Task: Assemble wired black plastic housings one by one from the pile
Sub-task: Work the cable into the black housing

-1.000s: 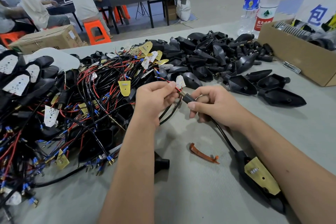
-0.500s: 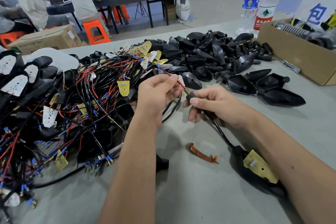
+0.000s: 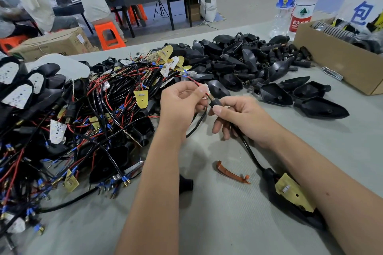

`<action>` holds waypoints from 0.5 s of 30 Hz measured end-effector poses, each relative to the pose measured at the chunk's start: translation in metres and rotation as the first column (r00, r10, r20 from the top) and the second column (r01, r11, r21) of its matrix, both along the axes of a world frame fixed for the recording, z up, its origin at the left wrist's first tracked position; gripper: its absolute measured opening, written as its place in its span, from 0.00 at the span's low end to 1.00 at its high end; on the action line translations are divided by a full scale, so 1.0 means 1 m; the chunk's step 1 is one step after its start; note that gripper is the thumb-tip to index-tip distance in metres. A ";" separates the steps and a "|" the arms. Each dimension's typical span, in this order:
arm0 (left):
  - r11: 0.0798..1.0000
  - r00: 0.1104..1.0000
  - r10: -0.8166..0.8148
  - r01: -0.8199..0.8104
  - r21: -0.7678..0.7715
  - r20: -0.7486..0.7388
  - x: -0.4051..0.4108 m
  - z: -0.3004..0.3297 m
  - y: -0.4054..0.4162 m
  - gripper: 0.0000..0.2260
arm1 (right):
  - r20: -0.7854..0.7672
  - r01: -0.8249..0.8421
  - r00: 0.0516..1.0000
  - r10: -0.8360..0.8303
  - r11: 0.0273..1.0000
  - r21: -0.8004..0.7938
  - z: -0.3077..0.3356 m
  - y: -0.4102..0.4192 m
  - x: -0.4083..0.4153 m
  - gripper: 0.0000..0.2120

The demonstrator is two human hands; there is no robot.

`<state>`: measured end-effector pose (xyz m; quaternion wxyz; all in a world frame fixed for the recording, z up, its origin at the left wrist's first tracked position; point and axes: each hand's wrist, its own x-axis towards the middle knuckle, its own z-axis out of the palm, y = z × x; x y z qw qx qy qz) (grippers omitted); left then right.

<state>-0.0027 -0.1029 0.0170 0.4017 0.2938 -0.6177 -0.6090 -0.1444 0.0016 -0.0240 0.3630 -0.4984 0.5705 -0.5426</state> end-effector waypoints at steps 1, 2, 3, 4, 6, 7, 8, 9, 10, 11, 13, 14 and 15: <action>0.999 0.999 0.034 -0.034 -0.004 -0.018 0.001 0.000 -0.002 0.06 | -0.011 -0.009 1.000 0.009 1.000 0.004 0.000 0.000 0.000 0.16; 0.997 0.996 0.077 -0.077 0.012 -0.046 0.002 0.001 -0.006 0.05 | -0.014 -0.021 1.000 0.022 1.000 0.011 0.000 0.001 0.000 0.16; 0.992 0.989 0.123 -0.119 0.045 -0.077 0.005 0.001 -0.009 0.05 | -0.008 -0.036 0.999 0.037 0.999 0.024 0.000 0.001 0.000 0.16; 0.983 0.980 0.167 -0.158 0.090 -0.110 0.007 0.000 -0.013 0.04 | -0.001 -0.051 0.999 0.051 0.998 0.037 0.000 0.001 0.000 0.17; 0.960 0.956 0.242 -0.212 0.181 -0.164 0.012 -0.001 -0.020 0.03 | -0.013 -0.081 0.997 0.082 0.995 0.054 0.000 0.002 -0.001 0.16; 0.950 0.945 0.268 -0.227 0.214 -0.186 0.015 -0.002 -0.022 0.03 | -0.029 -0.095 0.995 0.097 0.994 0.059 0.000 0.001 -0.001 0.14; 0.942 0.935 0.289 -0.239 0.235 -0.206 0.017 -0.002 -0.024 0.03 | -0.040 -0.105 0.993 0.108 0.992 0.065 0.001 0.002 -0.001 0.13; 0.936 0.925 0.306 -0.249 0.249 -0.224 0.018 -0.002 -0.024 0.03 | -0.039 -0.110 0.993 0.112 0.992 0.068 0.002 0.002 -0.001 0.12; 0.932 0.920 0.312 -0.249 0.262 -0.236 0.019 -0.001 -0.025 0.03 | -0.029 -0.102 0.994 0.104 0.993 0.065 0.002 0.002 -0.002 0.12; 0.932 0.923 0.303 -0.236 0.275 -0.237 0.018 -0.001 -0.025 0.03 | -0.017 -0.079 0.997 0.080 0.996 0.052 0.003 0.002 -0.003 0.13; 0.934 0.953 0.240 -0.175 0.311 -0.185 0.015 0.000 -0.021 0.06 | 0.025 0.000 1.000 0.000 1.000 0.003 0.003 0.002 -0.006 0.14; 0.938 0.975 0.181 -0.131 0.321 -0.131 0.013 -0.001 -0.018 0.08 | 0.063 0.031 0.998 -0.030 0.999 -0.022 0.003 0.002 -0.007 0.13; 0.946 0.993 0.106 -0.082 0.314 -0.060 0.010 -0.002 -0.015 0.09 | 0.100 0.042 0.994 -0.038 0.998 -0.040 0.003 0.002 -0.008 0.11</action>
